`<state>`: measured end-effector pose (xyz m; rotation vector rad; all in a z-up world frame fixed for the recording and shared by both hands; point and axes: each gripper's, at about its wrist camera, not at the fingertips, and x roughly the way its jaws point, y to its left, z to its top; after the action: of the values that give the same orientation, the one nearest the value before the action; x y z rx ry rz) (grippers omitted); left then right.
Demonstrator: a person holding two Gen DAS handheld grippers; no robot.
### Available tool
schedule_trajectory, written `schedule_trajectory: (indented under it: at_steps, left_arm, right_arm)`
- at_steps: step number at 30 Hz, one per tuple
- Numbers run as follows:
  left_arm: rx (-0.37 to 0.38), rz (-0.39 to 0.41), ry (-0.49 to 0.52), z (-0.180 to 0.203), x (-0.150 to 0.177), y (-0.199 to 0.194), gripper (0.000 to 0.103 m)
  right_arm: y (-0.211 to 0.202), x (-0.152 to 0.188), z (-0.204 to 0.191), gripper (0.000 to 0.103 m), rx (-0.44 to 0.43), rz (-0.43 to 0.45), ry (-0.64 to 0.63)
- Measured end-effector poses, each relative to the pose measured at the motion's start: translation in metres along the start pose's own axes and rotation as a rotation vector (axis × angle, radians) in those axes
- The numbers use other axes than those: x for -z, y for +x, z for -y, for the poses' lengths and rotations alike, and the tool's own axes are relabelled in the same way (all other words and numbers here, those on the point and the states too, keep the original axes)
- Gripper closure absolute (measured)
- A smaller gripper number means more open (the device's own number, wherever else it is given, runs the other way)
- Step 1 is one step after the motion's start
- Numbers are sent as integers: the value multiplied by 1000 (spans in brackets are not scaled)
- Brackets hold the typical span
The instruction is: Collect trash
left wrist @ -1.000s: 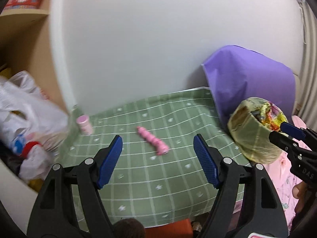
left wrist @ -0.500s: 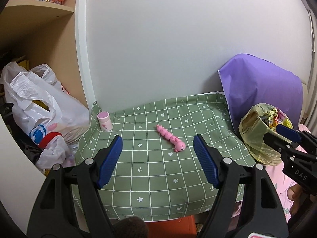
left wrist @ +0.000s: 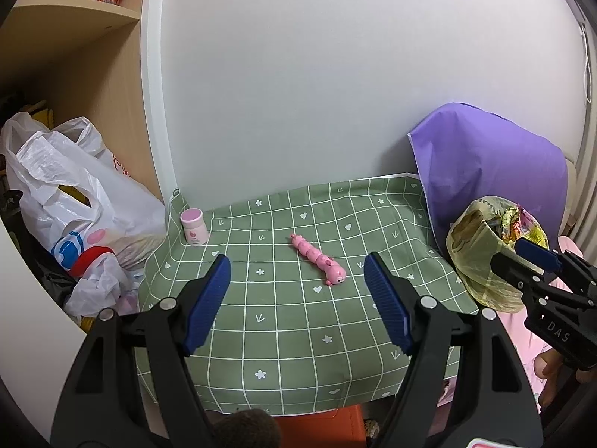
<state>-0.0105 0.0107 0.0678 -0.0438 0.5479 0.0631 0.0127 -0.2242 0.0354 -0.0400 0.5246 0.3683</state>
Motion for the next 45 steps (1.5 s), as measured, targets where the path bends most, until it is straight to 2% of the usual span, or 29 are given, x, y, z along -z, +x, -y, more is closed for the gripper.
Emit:
schedule_trajectory:
  at_steps: [45]
  left_arm:
    - [33,-13,-15,7,6,-4,33]
  right_arm:
    - [-8,2,6,52,24,6,4]
